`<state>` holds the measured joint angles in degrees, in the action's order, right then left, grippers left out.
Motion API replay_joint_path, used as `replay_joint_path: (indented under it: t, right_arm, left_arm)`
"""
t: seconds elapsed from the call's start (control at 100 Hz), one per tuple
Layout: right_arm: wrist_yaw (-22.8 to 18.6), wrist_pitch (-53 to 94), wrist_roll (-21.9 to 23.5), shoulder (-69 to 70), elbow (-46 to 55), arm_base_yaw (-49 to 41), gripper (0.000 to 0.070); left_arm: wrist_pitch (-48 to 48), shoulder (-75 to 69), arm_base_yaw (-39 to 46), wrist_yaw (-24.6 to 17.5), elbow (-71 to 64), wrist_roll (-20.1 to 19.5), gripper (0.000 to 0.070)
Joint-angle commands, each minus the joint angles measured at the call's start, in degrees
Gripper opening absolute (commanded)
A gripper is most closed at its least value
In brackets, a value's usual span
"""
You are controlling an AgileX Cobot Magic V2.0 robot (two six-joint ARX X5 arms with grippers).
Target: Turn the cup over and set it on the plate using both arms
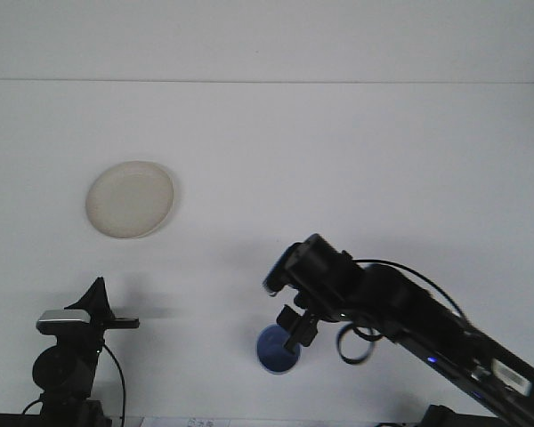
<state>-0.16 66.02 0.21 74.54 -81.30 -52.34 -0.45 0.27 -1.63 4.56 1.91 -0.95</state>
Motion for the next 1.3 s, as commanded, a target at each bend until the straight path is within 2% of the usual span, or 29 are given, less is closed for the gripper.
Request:
replay_joint_path:
  t: [0.0, 0.18, 0.41, 0.59, 0.68, 0.81, 0.93, 1.07, 1.1, 1.2, 1.24, 1.29]
  right_arm:
    - [1.2, -3.1, -0.3, -6.6, 1.2, -0.6, 0.04]
    - [6.2, -14.5, 2.2, -27.9, 15.1, -0.6, 0.0399]
    - [6.4, -26.8, 3.3, -54.2, 36.3, -0.6, 0.0399]
    - [6.3, -27.3, 4.1, -66.7, 43.7, -0.6, 0.0399]
    - [6.3, -27.4, 5.5, -69.5, 45.0, -0.6, 0.0399]
    - [6.4, -27.0, 5.8, -70.3, 45.4, -0.6, 0.0399]
    - [6.4, -27.0, 5.8, -70.3, 45.4, -0.6, 0.0399]
    - [6.4, -26.9, 5.7, -70.3, 45.4, -0.6, 0.0399]
    - [6.4, -26.8, 5.7, -70.3, 45.4, -0.6, 0.0399]
    - [6.4, -26.8, 5.7, -70.3, 45.4, -0.6, 0.0399]
    - [6.4, -26.8, 5.7, -70.3, 45.4, -0.6, 0.0399]
    - [6.4, -26.8, 5.7, -70.3, 45.4, -0.6, 0.0399]
  left_arm:
    - [0.6, -0.1, 0.1, 0.0, -1.1, -0.3, 0.0015]
    - [0.6, -0.1, 0.1, 0.0, -1.1, -0.3, 0.0016]
    - [0.6, -0.1, 0.1, 0.0, -1.1, 0.0, 0.0015]
    - [0.7, -0.1, 0.1, 0.0, -1.1, 9.2, 0.0016]
    - [0.7, -0.1, 0.1, 0.0, -1.1, 12.0, 0.0016]
    - [0.5, -0.1, 0.1, -1.0, -0.4, 19.9, 0.0015]
    - [-1.7, 0.4, 0.0, -6.8, 5.0, 23.1, 0.0015]
    - [-11.0, 6.1, -0.3, -10.8, 17.8, 22.6, 0.0021]
    - [-13.7, 8.2, -0.4, -12.0, 21.2, 21.7, 0.0052]
    - [-22.1, 16.2, -1.1, -17.2, 32.2, 18.0, 0.0316]
    - [-25.8, 20.2, -1.7, -19.6, 37.0, 16.1, 0.0399]
    - [-29.5, 24.4, -2.4, -22.4, 41.7, 14.5, 0.0424]
